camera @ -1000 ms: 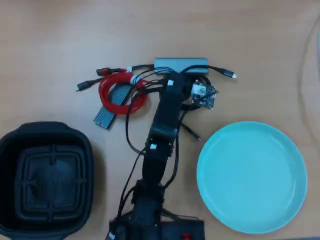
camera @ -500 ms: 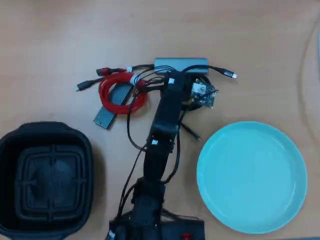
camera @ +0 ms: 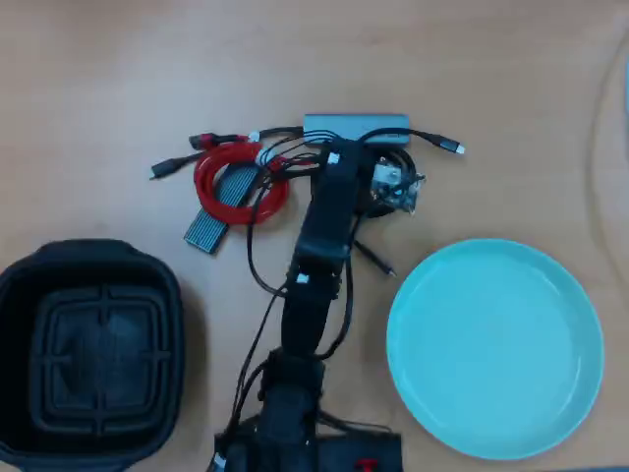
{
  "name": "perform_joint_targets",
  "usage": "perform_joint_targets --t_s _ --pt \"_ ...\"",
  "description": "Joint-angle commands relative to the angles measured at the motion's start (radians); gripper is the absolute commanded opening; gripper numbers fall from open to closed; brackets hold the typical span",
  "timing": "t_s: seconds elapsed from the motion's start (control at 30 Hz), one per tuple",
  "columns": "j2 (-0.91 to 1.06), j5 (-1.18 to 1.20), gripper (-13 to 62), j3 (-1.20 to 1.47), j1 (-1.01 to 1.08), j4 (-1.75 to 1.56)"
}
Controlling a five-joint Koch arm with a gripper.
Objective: Put a black charging cable in a black bowl and put a red charging cable in a green bowl
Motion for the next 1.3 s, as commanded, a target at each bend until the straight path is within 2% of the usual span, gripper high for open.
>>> perform_joint_targets --t_s 0.0,1.1,1.2,1.27 --pt "0.015 0.012 30.8 -0.084 -0.026 0.08" --pt "-0.097 -0.011 29.4 -0.092 0.011 0.067" --pt "-0.097 -0.009 23.6 -0.094 0.014 0.071" --pt "-0.098 -0.009 13.0 -0.094 0.018 0.072"
